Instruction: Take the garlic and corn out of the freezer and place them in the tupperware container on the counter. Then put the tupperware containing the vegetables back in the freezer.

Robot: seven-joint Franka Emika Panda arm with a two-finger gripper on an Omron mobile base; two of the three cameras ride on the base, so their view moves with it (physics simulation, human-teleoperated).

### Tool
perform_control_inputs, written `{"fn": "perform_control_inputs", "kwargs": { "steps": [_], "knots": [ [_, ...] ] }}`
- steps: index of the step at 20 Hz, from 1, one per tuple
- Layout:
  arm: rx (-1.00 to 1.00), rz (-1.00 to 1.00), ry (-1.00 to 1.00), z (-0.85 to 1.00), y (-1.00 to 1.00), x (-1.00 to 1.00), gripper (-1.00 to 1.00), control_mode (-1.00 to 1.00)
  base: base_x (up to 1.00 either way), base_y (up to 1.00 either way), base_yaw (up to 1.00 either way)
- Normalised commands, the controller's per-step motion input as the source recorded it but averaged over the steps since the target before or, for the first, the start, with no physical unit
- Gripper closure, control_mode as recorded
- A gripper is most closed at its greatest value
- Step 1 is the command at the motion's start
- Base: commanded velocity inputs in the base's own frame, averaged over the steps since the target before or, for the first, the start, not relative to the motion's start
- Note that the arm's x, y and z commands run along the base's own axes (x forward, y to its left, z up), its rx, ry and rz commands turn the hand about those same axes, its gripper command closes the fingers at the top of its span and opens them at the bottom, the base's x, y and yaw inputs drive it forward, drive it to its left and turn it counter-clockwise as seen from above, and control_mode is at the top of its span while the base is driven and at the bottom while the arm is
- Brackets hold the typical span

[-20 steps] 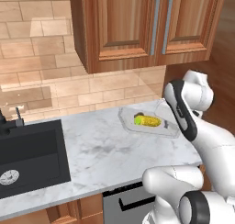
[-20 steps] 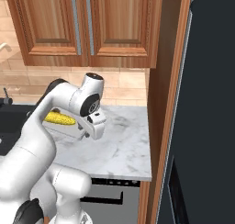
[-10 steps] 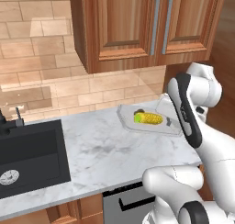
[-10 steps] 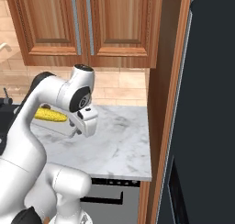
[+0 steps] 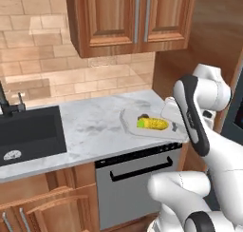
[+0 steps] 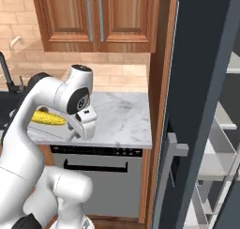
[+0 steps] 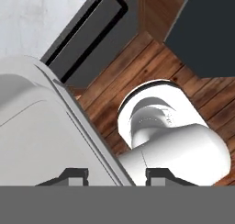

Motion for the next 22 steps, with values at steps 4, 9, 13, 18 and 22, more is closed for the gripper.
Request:
{"fn": "perform_control_inputs", "kwargs": {
  "steps": [4, 9, 13, 18, 22],
  "knots": [
    [0.0, 0.0, 0.0, 0.0, 0.0, 0.0, 1.0, 1.0, -1.0, 0.07, -0.06],
    [0.0, 0.0, 0.0, 0.0, 0.0, 0.0, 1.0, 1.0, -1.0, 0.06, -0.07],
    [0.0, 0.0, 0.0, 0.0, 0.0, 0.0, 1.0, 1.0, -1.0, 0.02, -0.06],
    [0.0, 0.0, 0.0, 0.0, 0.0, 0.0, 1.0, 1.0, -0.73, -0.04, -0.07],
    [0.0, 0.0, 0.0, 0.0, 0.0, 0.0, 1.0, 1.0, -0.1, -0.47, -0.02]
  ]
}}
